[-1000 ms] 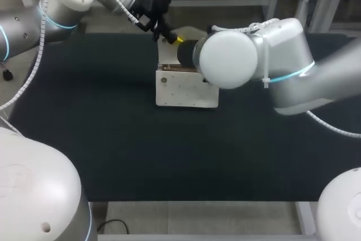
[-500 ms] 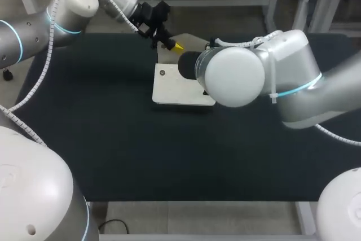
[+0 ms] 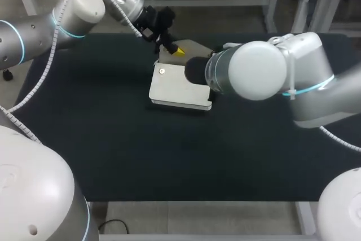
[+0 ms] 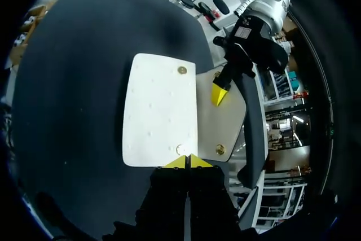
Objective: Pick up the bag, open it, inspect its contents, close it, and place it on the opposite side
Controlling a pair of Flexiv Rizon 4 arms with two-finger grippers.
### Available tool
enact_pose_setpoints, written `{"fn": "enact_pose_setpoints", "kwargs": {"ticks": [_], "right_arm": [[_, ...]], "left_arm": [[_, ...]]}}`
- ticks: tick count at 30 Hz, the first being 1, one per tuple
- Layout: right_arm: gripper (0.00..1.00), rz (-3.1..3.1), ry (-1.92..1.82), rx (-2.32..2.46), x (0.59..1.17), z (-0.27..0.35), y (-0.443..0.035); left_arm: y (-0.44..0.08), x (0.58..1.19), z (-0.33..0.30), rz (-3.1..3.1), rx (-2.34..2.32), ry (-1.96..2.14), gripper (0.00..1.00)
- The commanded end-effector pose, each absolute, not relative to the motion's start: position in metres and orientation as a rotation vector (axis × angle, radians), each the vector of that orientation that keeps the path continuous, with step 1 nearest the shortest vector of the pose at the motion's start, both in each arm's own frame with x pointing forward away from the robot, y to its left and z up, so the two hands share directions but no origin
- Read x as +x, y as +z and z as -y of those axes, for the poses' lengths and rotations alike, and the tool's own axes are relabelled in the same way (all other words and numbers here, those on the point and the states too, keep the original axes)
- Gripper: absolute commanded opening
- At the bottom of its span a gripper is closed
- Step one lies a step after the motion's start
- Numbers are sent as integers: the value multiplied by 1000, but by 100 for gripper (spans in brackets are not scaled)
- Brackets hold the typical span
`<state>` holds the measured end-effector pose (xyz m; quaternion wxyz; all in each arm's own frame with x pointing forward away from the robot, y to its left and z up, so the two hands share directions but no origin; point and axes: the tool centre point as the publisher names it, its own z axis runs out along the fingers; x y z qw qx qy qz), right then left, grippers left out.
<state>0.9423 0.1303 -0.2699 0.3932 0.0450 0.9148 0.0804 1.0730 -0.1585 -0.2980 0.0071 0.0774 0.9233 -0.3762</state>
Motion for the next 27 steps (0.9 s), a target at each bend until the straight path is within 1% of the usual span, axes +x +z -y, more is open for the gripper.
{"fn": "enact_pose_setpoints", "kwargs": {"ticks": [1,3,9,21,24,27], "right_arm": [[0,-2319,209,111,941,-129,-270],[0,-2319,209,111,941,-129,-270],[0,-2279,119,100,915,-150,-291],[0,-2218,150,81,880,-168,-313],[7,-2203,168,90,878,-168,-319],[19,-2204,187,95,877,-167,-325]], "left_arm": [[-298,1072,159,-2885,240,-1177,0],[-303,1074,153,-2862,193,-1145,0],[-314,1092,133,-2805,101,-1128,0],[-334,1074,125,-2807,108,-1176,0],[-338,1067,128,-2823,168,-1164,0],[-340,1063,131,-2829,194,-1151,0]]}}
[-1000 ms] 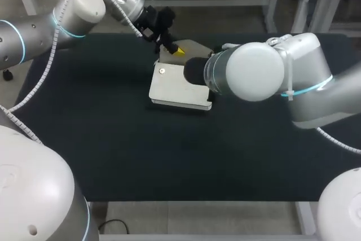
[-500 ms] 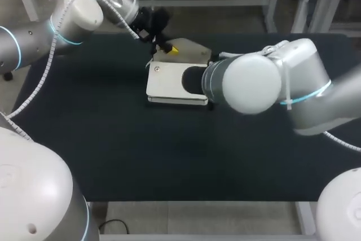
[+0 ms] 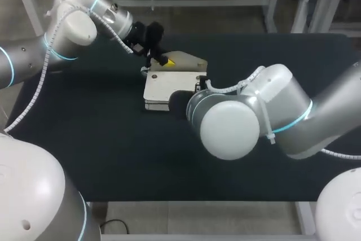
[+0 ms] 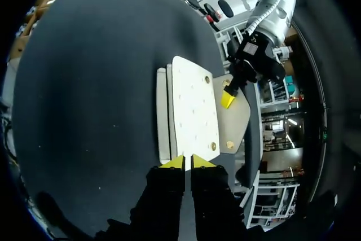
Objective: Pick up the bag, open it, inspect its contents, close it, and place it on the opposite side
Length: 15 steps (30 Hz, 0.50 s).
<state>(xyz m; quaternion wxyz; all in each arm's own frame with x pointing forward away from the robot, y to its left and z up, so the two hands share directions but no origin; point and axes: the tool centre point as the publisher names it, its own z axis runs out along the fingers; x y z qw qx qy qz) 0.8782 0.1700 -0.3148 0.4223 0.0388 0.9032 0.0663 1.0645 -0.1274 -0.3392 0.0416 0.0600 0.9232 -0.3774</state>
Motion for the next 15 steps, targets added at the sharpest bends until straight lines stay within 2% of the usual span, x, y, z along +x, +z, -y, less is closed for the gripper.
{"fn": "enact_pose_setpoints", "kwargs": {"ticks": [1,7,12,15], "right_arm": [[24,-2205,192,97,878,-166,-328],[60,-2228,176,118,884,-166,-341],[53,-2229,183,122,892,-172,-349],[56,-2230,195,124,897,-175,-354]], "left_arm": [[-340,1062,132,-2829,195,-1151,0],[-339,1061,133,-2833,184,-1150,0],[-339,1060,130,-2830,141,-1159,0],[-340,1059,127,-2832,125,-1154,0]]}}
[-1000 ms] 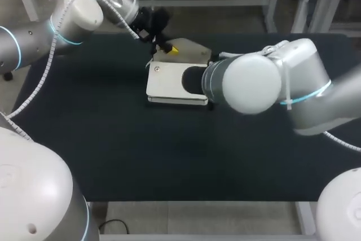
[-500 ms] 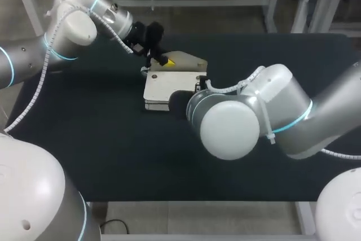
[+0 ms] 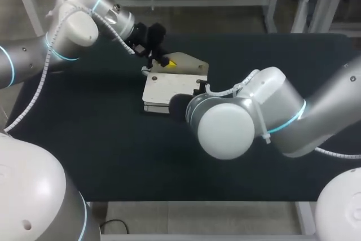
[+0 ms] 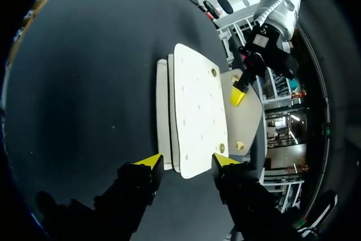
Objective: Pick up the bag, open it, inspect its contents, close it, and place it on the opposite side
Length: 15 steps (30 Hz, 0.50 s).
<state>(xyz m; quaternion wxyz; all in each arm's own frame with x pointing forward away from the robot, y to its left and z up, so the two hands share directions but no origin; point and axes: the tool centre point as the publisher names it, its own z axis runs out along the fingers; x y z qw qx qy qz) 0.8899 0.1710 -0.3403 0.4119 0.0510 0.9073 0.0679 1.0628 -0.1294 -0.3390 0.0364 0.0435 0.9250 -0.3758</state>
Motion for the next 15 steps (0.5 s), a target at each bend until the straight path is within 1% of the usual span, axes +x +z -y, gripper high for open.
{"fn": "enact_pose_setpoints", "kwargs": {"ticks": [1,3,15], "right_arm": [[57,-2231,198,124,898,-176,-356],[51,-2234,205,124,901,-178,-359],[47,-2237,206,125,913,-181,-373]], "left_arm": [[-340,1059,126,-2834,120,-1153,0],[-340,1059,125,-2836,115,-1152,0],[-345,1060,123,-2865,153,-1161,0]]}}
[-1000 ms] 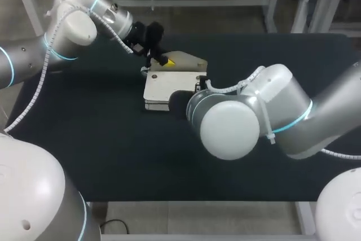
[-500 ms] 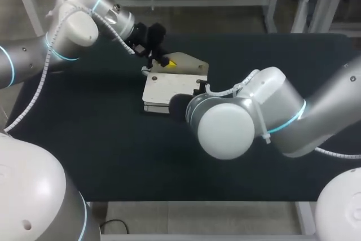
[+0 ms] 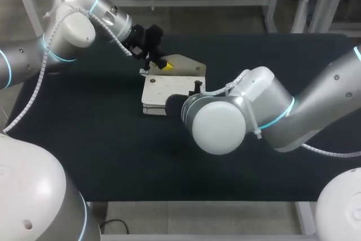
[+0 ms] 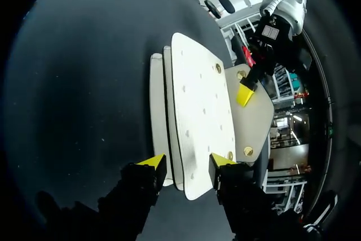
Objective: Pick up the bag, open it, inspect its contents, close it, and place it on the opposite side
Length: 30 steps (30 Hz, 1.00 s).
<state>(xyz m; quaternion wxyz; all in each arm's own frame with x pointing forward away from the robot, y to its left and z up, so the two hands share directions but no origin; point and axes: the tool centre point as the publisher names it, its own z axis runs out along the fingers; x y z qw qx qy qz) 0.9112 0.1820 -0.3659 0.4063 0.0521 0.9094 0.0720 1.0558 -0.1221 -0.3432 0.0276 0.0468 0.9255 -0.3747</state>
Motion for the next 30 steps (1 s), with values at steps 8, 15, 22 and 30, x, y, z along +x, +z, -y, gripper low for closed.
{"fn": "enact_pose_setpoints", "kwargs": {"ticks": [8,15,22,30], "right_arm": [[40,-2209,185,130,919,-177,-375],[36,-2183,153,112,924,-176,-376],[25,-2168,135,91,926,-177,-375],[0,-2165,138,90,926,-178,-375]], "left_arm": [[-346,1062,127,-2885,191,-1157,0],[-347,1063,131,-2898,212,-1153,0],[-347,1064,133,-2904,218,-1147,0],[-347,1062,132,-2884,229,-1135,0]]}}
